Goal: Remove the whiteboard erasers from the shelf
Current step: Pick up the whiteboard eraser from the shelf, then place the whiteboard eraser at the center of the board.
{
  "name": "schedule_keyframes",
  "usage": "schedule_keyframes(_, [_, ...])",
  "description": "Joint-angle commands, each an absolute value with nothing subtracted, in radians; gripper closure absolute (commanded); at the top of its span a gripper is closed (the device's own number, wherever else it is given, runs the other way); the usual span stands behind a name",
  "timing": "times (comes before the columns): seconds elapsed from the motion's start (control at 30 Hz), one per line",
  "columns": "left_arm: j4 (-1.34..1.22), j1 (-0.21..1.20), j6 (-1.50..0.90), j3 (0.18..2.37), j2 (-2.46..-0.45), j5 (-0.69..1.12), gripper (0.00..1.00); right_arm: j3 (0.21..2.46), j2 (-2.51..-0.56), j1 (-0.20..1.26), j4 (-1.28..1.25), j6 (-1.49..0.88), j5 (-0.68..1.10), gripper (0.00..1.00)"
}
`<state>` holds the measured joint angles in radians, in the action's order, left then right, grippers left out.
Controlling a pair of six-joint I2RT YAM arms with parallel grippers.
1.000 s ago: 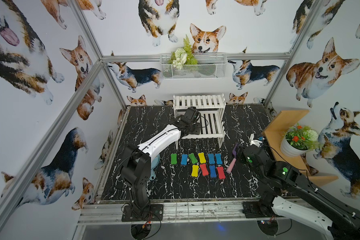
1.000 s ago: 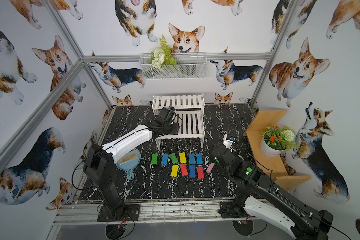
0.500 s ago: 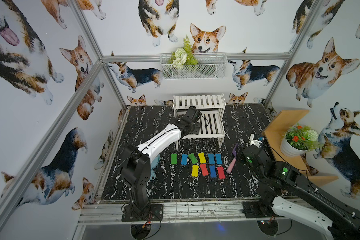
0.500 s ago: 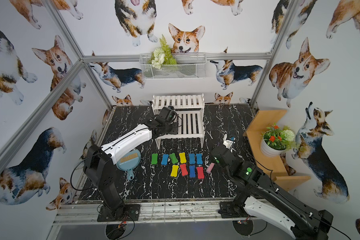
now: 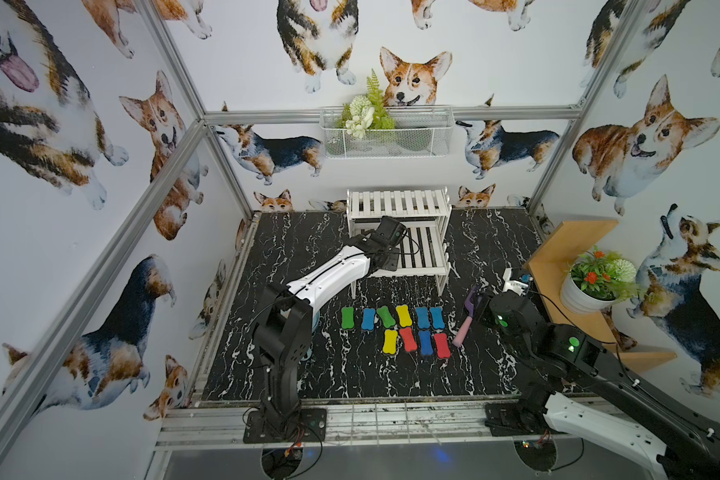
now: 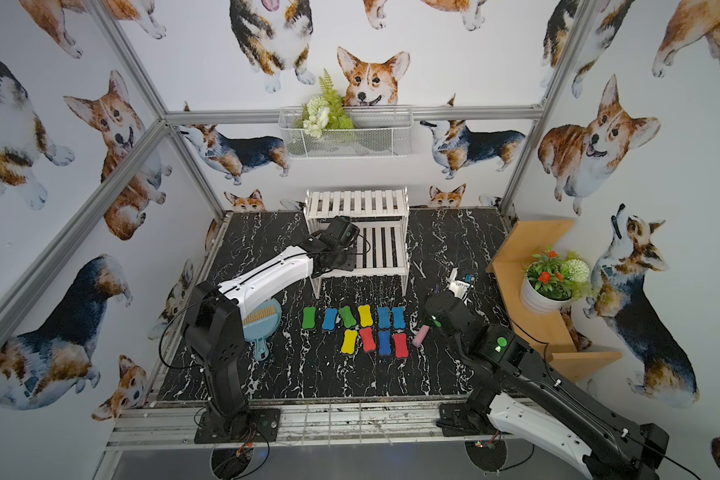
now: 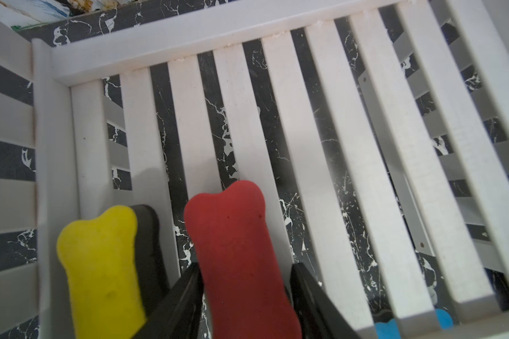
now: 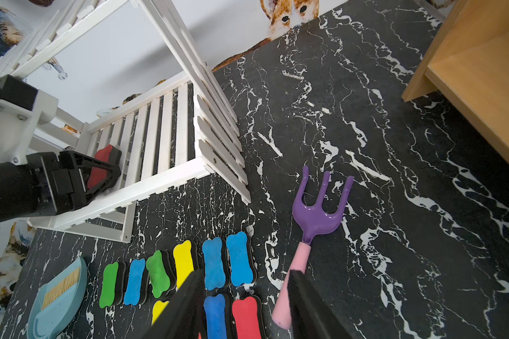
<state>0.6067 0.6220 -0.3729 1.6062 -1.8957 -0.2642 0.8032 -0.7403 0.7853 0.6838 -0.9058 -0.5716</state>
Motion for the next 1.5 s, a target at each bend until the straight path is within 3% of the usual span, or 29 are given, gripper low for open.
schedule_keyframes(0.0, [0.624, 0.621, -0.366, 1.624, -1.895, -0.282, 0.54, 0.802, -0.740, 0.787, 0.683, -0.913, -0.580, 0.48])
schedule_keyframes(0.3, [0.642, 0.653, -0.399, 1.560, -1.712, -0.277, 0.56, 0.811, -0.735, 0.788, 0.687, -0.910, -0.582, 0.48])
schedule_keyframes(0.63, [0.691, 0.709, -0.521, 1.202, -1.369, -0.210, 0.56, 0.793, -0.744, 0.787, 0.658, -0.899, -0.565, 0.48])
schedule_keyframes(0.83, [0.712, 0.763, -0.612, 0.984, -1.277, -0.101, 0.57, 0.798, -0.758, 0.786, 0.651, -0.888, -0.563, 0.48])
schedule_keyframes(1.07, [0.645, 0.793, -0.657, 0.822, -1.298, 0.000, 0.58, 0.801, -0.765, 0.786, 0.646, -0.884, -0.566, 0.48])
schedule_keyframes(1.47, [0.590, 0.793, -0.623, 0.812, -1.423, 0.017, 0.60, 0.813, -0.751, 0.786, 0.668, -0.893, -0.578, 0.48])
